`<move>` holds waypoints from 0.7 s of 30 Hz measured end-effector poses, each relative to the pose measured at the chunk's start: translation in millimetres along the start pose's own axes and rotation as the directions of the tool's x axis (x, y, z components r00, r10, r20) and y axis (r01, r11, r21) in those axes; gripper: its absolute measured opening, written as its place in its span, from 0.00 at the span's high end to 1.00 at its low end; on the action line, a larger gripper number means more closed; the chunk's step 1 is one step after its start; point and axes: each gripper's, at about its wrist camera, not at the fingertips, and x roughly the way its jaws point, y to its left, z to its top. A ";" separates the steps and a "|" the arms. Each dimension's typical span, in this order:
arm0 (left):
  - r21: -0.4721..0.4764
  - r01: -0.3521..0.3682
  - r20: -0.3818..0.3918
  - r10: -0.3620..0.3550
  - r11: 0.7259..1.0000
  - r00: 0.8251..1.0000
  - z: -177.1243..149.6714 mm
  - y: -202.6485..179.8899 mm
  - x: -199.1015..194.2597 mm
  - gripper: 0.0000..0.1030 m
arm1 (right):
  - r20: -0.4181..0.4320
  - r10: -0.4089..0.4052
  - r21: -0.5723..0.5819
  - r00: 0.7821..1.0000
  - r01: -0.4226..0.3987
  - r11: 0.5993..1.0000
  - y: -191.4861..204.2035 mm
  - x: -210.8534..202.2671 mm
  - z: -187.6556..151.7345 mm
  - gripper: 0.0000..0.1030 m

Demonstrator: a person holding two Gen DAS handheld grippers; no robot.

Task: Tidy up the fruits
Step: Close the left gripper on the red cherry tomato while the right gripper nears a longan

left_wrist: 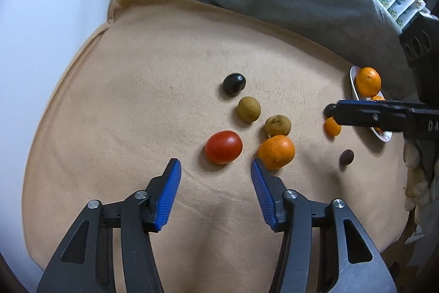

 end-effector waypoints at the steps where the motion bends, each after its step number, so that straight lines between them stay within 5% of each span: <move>1: 0.005 0.003 -0.003 -0.003 1.000 1.000 -0.2 0.2 1.7 0.56 | -0.007 0.012 0.010 1.000 -0.012 1.000 0.3 4.3 1.7 0.45; 21: 0.080 0.033 -0.020 -0.032 0.996 0.999 5.3 -2.2 28.4 0.60 | -0.138 -0.005 0.068 0.990 0.015 0.998 3.7 71.1 28.2 0.53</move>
